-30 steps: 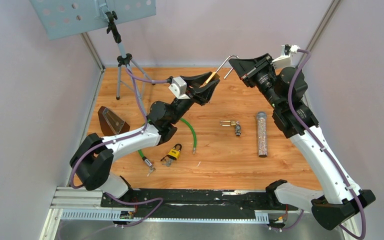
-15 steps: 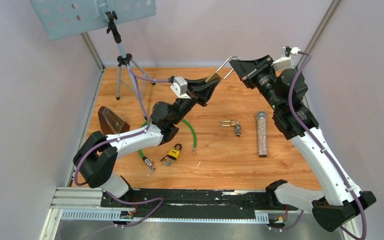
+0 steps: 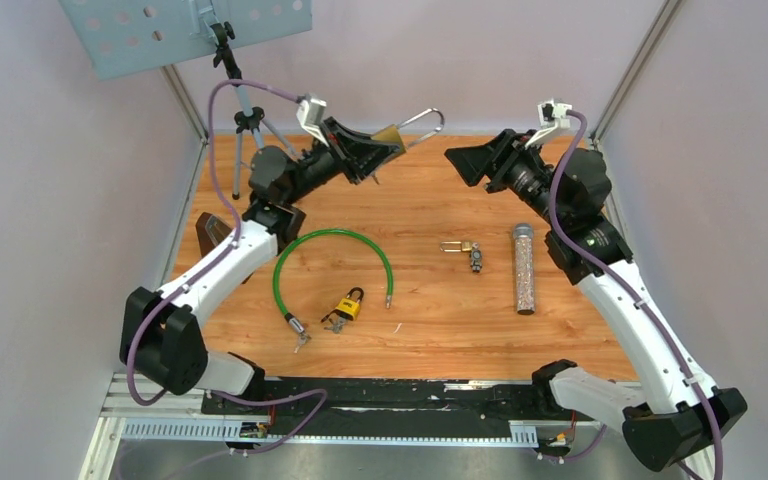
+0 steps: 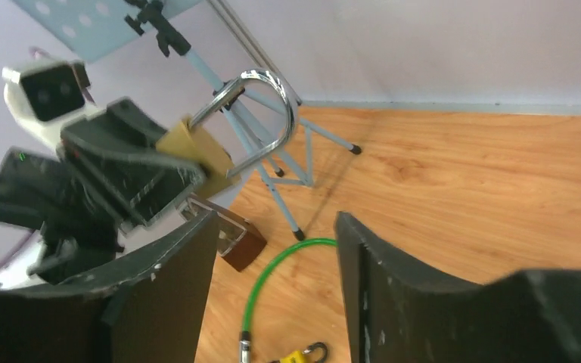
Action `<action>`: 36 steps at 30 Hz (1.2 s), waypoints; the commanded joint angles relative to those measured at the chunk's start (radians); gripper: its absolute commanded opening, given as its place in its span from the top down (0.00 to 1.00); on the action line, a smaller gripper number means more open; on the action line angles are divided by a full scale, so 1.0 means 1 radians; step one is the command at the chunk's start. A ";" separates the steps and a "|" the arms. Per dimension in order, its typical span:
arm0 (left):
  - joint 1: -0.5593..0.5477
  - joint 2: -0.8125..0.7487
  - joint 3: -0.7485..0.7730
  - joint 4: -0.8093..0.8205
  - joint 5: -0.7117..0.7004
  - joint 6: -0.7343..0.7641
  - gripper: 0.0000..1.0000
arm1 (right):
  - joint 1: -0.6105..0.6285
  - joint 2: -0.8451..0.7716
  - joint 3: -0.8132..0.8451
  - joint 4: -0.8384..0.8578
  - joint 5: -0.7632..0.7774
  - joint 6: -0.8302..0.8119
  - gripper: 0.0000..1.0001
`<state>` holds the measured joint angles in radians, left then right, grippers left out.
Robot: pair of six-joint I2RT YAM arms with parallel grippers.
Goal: Lock with the key
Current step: Lock the lock.
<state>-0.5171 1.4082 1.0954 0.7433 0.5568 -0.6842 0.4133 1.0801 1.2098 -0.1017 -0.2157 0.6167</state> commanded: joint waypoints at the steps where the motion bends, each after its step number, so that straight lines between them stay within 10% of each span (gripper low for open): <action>1: 0.106 -0.084 0.082 -0.104 0.196 -0.080 1.00 | -0.038 -0.044 0.026 -0.021 -0.249 -0.227 0.30; 5: 0.169 -0.102 0.113 -0.216 0.372 -0.042 1.00 | -0.047 -0.041 0.069 -0.095 -0.354 -0.303 0.17; 15: 0.196 -0.093 0.200 -0.338 0.662 0.028 1.00 | -0.050 0.043 0.150 -0.135 -0.515 -0.309 0.20; 22: 0.196 -0.076 0.209 -0.269 0.743 -0.006 1.00 | -0.050 0.090 0.163 -0.135 -0.644 -0.335 0.38; 30: 0.196 -0.028 0.231 -0.171 0.764 -0.106 1.00 | -0.043 0.155 0.211 -0.156 -0.666 -0.322 0.81; 32: 0.196 -0.009 0.228 -0.087 0.756 -0.194 1.00 | -0.036 0.164 0.211 -0.155 -0.668 -0.328 0.98; 36: 0.195 0.042 0.198 0.212 0.757 -0.444 1.00 | -0.016 0.172 0.200 -0.122 -0.640 -0.329 1.00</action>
<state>-0.3153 1.4311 1.2633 0.5774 1.3022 -0.8570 0.3779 1.2308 1.3880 -0.2569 -0.8719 0.3077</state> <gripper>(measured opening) 0.262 0.028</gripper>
